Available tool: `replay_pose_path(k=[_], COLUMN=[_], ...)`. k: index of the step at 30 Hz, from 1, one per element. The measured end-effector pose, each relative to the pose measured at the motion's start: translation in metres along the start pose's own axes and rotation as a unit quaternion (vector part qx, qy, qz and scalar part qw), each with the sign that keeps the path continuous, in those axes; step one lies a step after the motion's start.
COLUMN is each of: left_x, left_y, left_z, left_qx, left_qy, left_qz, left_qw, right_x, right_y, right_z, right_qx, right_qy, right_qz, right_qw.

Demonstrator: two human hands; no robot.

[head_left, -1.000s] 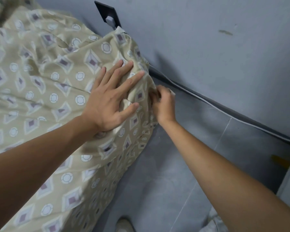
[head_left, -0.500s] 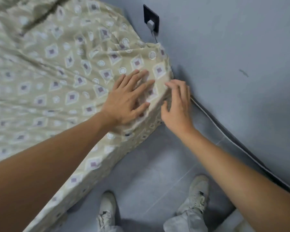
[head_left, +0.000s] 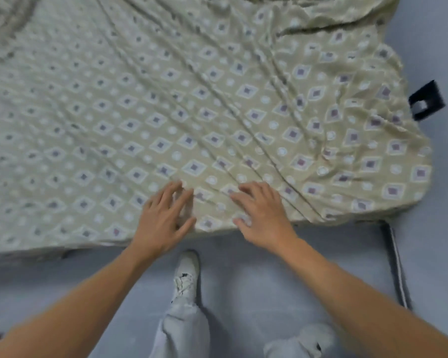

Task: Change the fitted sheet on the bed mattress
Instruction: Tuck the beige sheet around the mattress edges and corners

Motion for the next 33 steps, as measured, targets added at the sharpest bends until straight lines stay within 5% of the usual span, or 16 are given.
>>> replay_pose_path(k=[4, 14, 18, 26, 33], left_x=[-0.004, 0.005, -0.006, -0.007, -0.021], left_y=[0.044, 0.052, 0.074, 0.143, 0.206], left_z=[0.084, 0.135, 0.189, 0.405, 0.554], left_qx=[-0.034, -0.018, -0.144, -0.353, -0.419], left_qy=[0.013, 0.034, 0.071, 0.127, 0.182], left_qz=[-0.042, -0.081, -0.069, -0.027, -0.016], left_qw=[0.998, 0.996, 0.985, 0.927, 0.889], right_x=[0.056, 0.092, 0.106, 0.213, 0.290], right_y=[-0.049, -0.072, -0.103, -0.222, -0.324], right_z=[0.088, 0.146, 0.189, 0.365, 0.515], right_qx=[-0.107, -0.078, -0.082, -0.222, -0.296], right_qy=[0.030, 0.069, 0.066, 0.058, 0.075], right_qz=[0.065, 0.036, 0.078, 0.206, 0.261], right_qw=[0.992, 0.994, 0.991, 0.951, 0.916])
Point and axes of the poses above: each hand's wrist, its own y-axis away from the middle knuckle, its own x-axis out of the palm, z = x × y, the point moved 4 cm from there along -y, towards the middle knuckle, and after that the axes turned 10 degrees about -x, right-handed, at the moved point
